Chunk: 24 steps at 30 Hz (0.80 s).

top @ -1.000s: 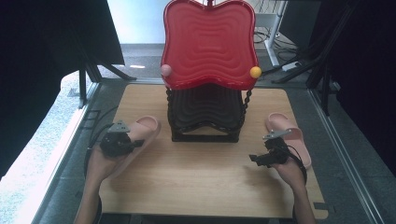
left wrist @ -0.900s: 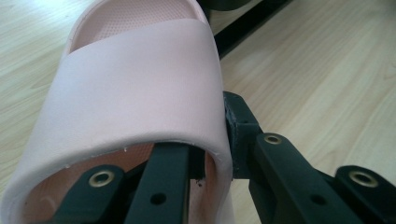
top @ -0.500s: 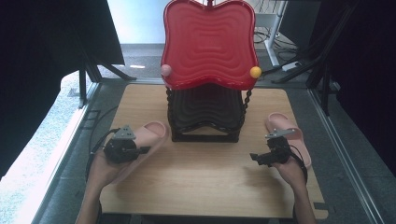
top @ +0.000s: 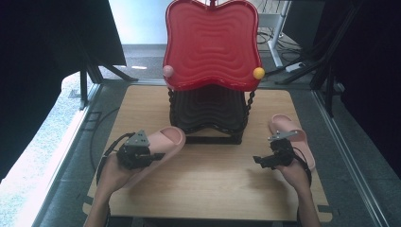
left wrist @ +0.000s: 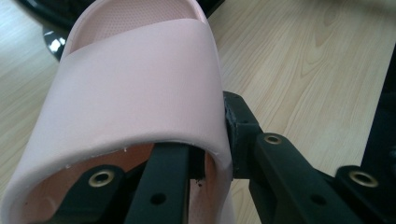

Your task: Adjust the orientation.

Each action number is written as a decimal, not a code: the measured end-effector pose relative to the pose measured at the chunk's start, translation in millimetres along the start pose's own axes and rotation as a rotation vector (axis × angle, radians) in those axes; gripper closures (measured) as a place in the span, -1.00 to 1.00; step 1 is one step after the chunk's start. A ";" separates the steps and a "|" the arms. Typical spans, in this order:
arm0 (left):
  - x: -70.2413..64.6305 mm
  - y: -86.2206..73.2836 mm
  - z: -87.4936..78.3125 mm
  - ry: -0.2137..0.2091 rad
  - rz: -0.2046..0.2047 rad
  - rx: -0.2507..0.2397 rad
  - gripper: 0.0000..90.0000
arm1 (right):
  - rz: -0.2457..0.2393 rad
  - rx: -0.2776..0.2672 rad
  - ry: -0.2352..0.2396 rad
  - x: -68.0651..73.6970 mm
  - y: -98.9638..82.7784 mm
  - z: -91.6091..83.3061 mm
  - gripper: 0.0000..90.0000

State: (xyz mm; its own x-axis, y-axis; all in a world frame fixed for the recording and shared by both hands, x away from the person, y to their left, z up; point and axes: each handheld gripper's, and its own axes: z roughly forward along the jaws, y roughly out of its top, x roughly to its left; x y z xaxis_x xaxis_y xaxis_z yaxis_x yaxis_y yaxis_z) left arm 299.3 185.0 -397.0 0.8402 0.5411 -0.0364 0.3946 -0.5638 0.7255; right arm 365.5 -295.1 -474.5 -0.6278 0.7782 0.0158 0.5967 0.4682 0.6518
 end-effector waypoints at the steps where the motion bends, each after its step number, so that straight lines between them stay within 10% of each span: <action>1: -1.1 1.8 2.2 -0.002 0.000 -0.004 0.79 | -0.002 0.002 0.000 0.1 0.0 0.2 -1.00; 24: -19.3 52.9 49.4 0.068 -0.084 -0.148 0.78 | -0.008 -0.028 -0.011 -1.2 0.6 -5.1 -0.98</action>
State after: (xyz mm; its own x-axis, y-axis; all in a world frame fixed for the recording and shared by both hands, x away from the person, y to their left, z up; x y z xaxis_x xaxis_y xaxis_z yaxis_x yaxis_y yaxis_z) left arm 322.3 113.9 -391.9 0.7776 0.6260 -0.0586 0.3994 -0.4198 0.8150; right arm 364.1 -297.9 -470.3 -0.6271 0.7789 0.0024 0.5771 0.4625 0.6731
